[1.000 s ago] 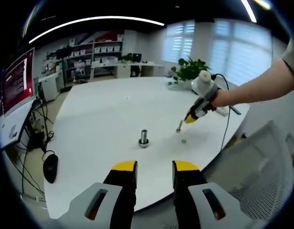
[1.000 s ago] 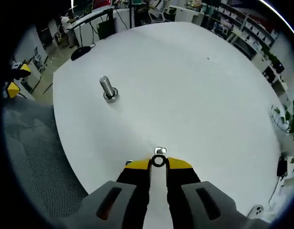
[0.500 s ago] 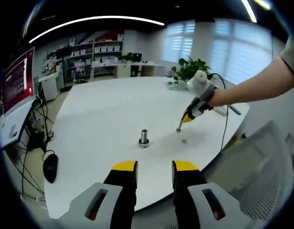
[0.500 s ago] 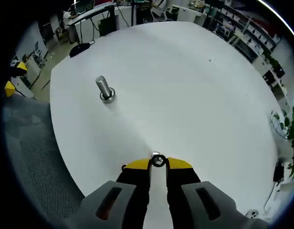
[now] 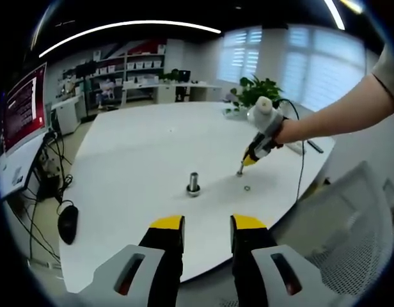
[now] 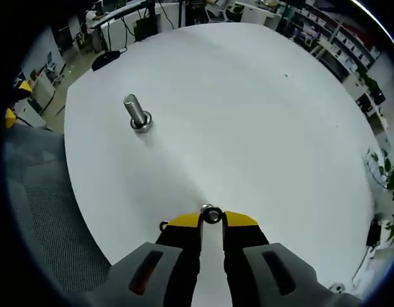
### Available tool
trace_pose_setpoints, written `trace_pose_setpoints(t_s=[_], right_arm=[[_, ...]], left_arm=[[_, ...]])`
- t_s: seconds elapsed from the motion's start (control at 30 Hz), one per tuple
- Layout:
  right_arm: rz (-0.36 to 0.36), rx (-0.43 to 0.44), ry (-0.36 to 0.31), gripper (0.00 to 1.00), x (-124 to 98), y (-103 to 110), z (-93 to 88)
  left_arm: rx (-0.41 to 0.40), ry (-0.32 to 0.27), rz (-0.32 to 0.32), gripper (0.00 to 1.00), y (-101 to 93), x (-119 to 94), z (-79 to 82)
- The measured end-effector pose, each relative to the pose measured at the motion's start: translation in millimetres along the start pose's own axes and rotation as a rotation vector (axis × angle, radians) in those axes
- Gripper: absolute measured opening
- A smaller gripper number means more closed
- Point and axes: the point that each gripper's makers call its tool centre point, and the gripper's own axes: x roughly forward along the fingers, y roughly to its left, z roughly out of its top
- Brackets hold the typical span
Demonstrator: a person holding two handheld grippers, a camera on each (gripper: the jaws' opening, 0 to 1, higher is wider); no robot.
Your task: Place the washer onto the threaded stud by aligning its center hole with the stud, sliding it down to the base, and recovering from edge contact or off-axis alignment until the washer reaches the visible bottom stop.
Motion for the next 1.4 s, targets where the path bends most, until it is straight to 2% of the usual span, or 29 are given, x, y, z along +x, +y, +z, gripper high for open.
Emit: trace_pose_setpoints(t_s=[0.37, 0.6, 1.03, 1.4], right_arm=[[0.019, 0.028, 0.045, 0.14, 21, 2, -18.4], [0.022, 0.042, 0.051, 0.15, 30, 4, -21.6], [0.021, 0.045, 0.041, 0.16, 33, 5, -23.5], [-0.002, 0.06, 0.026, 0.2, 22, 4, -33.2]], left_arm=[[-0.003, 0.006, 0.001, 0.26, 0.5, 0, -1.3], [-0.001, 0.011, 0.004, 0.26, 0.9, 0, -2.4], [-0.001, 0.016, 0.009, 0.26, 1.9, 0, -3.3], [0.001, 0.015, 0.007, 0.26, 1.2, 0, -2.7]])
